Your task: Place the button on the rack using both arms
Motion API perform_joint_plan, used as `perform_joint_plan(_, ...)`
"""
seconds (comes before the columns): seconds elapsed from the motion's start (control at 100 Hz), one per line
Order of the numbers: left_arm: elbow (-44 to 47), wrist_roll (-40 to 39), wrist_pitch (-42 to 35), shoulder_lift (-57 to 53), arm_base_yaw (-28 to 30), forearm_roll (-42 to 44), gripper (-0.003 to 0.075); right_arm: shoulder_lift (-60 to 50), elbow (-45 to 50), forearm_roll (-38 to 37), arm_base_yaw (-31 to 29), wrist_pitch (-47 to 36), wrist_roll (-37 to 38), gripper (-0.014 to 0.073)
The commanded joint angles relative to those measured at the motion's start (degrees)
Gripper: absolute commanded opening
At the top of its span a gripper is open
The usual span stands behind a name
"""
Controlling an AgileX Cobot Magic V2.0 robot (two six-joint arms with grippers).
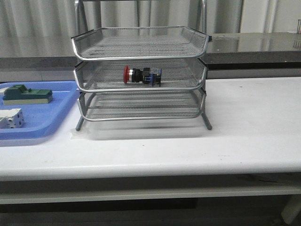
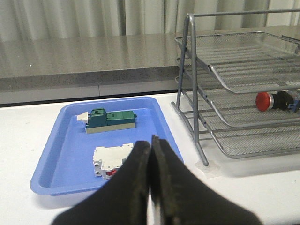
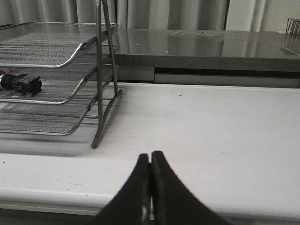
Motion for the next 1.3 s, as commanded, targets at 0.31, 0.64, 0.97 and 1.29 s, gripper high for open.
perform_joint_plan(0.31,8.5,-6.1,-5.5,-13.3,1.4,5.6,-0.0020,-0.7,-0.9,0.1,-0.4,-4.7,0.0,-0.0069)
perform_joint_plan(0.64,11.5,-11.0,-5.5,-16.1,2.7,8.9,-0.0020,-0.7,-0.9,0.1,-0.4,-4.7,0.0,-0.0069)
perform_joint_plan(0.97,11.5,-11.0,-5.5,-16.1,2.7,8.5,-0.0020,-0.7,-0.9,0.1,-0.4,-4.7,0.0,-0.0069)
perform_joint_plan(1.29,11.5,-11.0,-5.5,-16.1,2.7,8.5,-0.0020,-0.7,-0.9,0.1,-0.4,-4.7,0.0,-0.0069)
